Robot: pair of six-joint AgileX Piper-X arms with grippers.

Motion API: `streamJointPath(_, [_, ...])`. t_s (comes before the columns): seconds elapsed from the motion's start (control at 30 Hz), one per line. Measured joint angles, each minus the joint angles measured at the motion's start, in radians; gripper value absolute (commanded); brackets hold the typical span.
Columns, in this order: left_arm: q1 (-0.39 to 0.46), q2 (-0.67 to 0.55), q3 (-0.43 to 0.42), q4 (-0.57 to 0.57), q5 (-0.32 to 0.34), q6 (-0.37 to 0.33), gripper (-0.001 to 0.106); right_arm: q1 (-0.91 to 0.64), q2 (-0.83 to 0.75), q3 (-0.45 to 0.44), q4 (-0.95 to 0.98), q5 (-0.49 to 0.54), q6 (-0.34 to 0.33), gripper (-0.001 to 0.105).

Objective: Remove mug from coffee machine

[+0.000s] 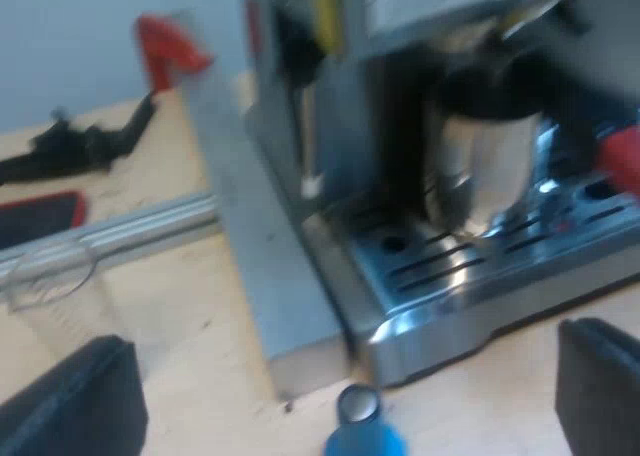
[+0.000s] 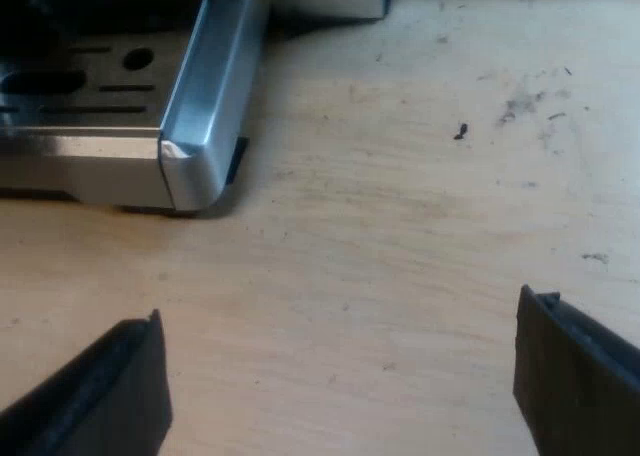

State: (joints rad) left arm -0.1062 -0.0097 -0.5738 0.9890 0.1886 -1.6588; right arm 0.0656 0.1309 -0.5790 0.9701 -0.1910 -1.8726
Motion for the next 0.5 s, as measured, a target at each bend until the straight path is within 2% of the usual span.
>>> streamJointPath(0.23, [0.0, 0.043, -0.012, -0.023, 0.094, -0.056, 0.085, 0.131, 0.144, -0.1, -0.002, 0.0, -0.032, 0.072])
streamJointPath(0.33, [-0.029, 0.062, -0.012, -0.073, 0.131, -0.087, 0.085, 0.189, 0.204, -0.139, -0.002, -0.001, -0.047, 0.072])
streamJointPath(0.5, [-0.142, 0.114, -0.012, -0.139, 0.202, -0.096, 0.085, 0.295, 0.309, -0.189, -0.005, -0.043, -0.072, 0.072])
